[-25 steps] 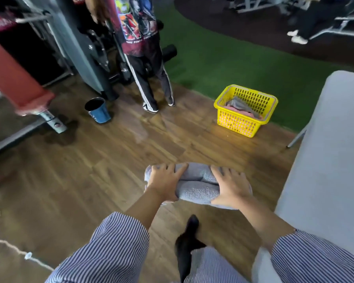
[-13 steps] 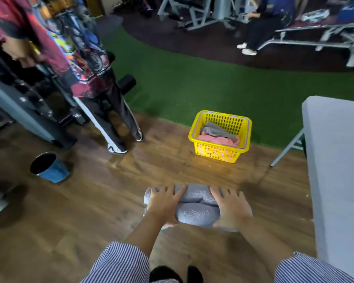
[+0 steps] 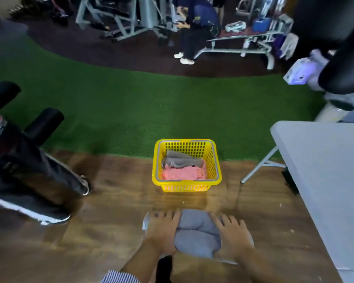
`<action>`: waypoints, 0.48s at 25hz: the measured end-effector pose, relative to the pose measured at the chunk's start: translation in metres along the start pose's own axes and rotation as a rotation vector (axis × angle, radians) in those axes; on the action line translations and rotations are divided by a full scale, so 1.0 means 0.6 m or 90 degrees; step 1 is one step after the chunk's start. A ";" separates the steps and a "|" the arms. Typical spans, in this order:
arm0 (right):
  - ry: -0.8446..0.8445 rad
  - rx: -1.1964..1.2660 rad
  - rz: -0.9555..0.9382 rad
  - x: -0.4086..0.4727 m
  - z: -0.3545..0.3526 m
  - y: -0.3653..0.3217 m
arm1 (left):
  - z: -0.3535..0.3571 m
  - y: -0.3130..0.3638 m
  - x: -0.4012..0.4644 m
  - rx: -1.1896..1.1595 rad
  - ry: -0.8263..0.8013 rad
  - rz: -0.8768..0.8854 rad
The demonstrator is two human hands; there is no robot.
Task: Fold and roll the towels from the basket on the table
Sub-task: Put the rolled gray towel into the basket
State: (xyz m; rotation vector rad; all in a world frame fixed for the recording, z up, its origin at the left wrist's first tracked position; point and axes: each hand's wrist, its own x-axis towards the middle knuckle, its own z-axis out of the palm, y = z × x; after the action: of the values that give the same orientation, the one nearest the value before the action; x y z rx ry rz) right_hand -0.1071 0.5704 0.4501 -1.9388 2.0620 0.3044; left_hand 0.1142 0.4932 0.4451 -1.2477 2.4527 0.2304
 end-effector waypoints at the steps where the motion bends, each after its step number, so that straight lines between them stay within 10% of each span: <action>1: 0.004 0.022 0.011 0.030 -0.005 0.003 | -0.011 -0.015 0.033 0.010 0.005 0.011; 12: 0.055 0.005 0.066 0.453 0.179 0.142 | 0.150 -0.090 0.513 0.062 0.117 0.073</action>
State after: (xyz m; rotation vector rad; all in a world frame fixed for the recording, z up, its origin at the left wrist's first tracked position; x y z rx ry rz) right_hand -0.1980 0.3601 0.2498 -1.8746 2.2193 0.2384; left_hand 0.0159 0.2603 0.2401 -1.1341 2.6596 0.0257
